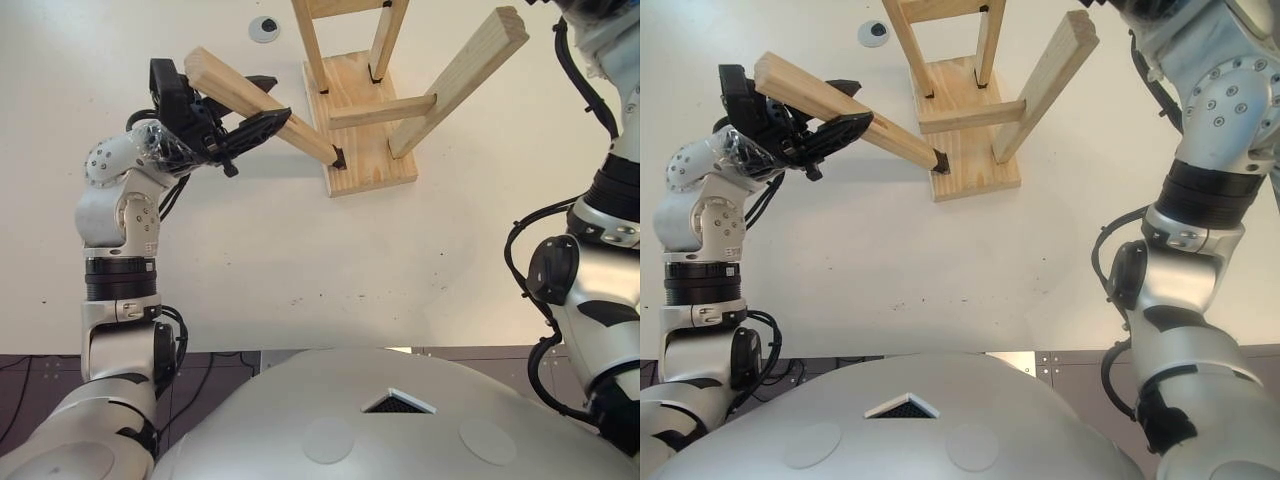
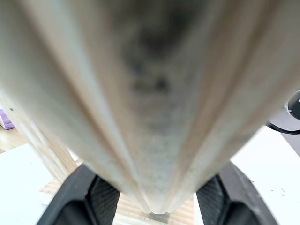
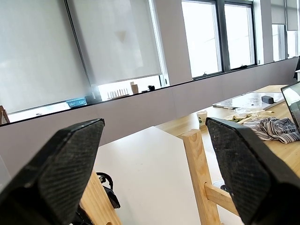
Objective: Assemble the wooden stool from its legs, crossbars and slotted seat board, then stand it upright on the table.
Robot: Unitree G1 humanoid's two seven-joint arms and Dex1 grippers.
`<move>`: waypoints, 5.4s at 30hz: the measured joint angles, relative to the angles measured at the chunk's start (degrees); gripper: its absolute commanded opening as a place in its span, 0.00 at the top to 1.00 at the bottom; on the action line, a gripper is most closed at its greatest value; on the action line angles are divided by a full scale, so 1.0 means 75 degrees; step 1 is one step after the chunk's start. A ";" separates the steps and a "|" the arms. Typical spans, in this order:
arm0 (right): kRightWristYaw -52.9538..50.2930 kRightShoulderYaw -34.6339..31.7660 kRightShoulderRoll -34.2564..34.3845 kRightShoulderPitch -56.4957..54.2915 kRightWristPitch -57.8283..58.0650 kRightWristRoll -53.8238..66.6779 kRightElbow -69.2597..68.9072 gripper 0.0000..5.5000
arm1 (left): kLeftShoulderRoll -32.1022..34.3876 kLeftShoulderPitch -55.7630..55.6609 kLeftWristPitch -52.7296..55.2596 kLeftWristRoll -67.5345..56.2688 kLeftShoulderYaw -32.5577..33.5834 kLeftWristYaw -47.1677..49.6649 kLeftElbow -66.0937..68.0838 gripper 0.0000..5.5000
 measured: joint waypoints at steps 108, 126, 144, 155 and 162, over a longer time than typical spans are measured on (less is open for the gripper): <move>-0.2514 0.1005 0.0686 0.0701 0.0304 -0.2618 0.0589 0.78 | 0.0460 -0.2434 0.2529 0.1559 -0.1938 0.2254 0.0247 0.63; -0.2424 0.1800 0.0251 0.0992 -0.0200 -0.3592 -0.0048 0.78 | 0.0559 -0.2298 0.2407 0.1551 -0.2074 0.2346 -0.0029 0.63; -0.2403 0.1898 0.0187 0.1089 -0.0277 -0.3636 -0.0418 0.77 | 0.0677 -0.2214 0.2223 0.1464 -0.1996 0.2315 -0.0290 0.63; -0.2412 0.2008 0.0187 0.1083 0.0474 -0.3640 -0.0564 0.60 | 0.0687 -0.2353 0.2164 0.1493 -0.2106 0.2211 0.0067 0.63; -0.2200 0.2007 0.0244 0.1087 0.1031 -0.3592 -0.0722 0.45 | 0.0694 -0.2317 0.2167 0.1502 -0.2170 0.2232 0.0117 0.63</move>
